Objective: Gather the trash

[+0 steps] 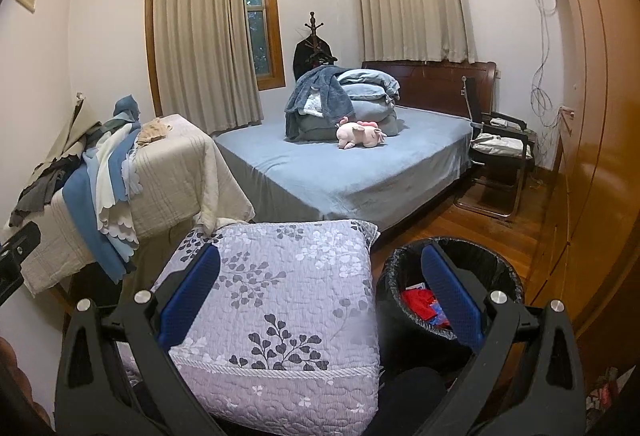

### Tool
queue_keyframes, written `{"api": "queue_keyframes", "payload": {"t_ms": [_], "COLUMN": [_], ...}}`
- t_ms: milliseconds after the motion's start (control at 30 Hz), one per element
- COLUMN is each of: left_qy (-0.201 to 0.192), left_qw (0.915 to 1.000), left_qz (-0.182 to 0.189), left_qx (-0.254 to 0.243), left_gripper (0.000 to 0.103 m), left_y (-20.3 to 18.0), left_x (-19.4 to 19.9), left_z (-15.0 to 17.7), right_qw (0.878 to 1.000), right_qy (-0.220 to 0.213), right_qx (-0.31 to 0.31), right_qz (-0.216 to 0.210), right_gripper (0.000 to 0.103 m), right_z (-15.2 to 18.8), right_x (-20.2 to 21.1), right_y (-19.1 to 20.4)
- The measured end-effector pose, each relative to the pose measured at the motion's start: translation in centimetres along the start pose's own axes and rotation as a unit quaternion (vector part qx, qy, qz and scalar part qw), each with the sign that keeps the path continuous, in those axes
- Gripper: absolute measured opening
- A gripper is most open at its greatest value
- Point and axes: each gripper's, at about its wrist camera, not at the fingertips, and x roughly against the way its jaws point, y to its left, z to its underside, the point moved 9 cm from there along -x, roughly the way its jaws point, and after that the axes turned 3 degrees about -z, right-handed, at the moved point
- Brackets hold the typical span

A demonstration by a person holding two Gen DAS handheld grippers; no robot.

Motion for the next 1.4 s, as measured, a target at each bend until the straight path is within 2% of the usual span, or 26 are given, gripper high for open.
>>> {"api": "queue_keyframes", "payload": {"t_ms": [633, 1400], "left_qy": [0.022, 0.023], "left_qw": [0.9997, 0.9997], "left_qz": [-0.008, -0.008], "left_qx": [-0.009, -0.009], "left_gripper": [0.097, 0.097], "left_y": [-0.8, -0.8], "left_x": [-1.8, -1.9], "left_z": [0.5, 0.5], "right_qw": [1.000, 1.000], "right_qy": [0.012, 0.012], "right_qx": [-0.018, -0.017], "right_qz": [0.012, 0.015], "right_gripper": [0.098, 0.098], "right_z": [0.4, 0.5], "right_x": [-1.9, -2.1], "right_y": [-1.7, -2.4]}}
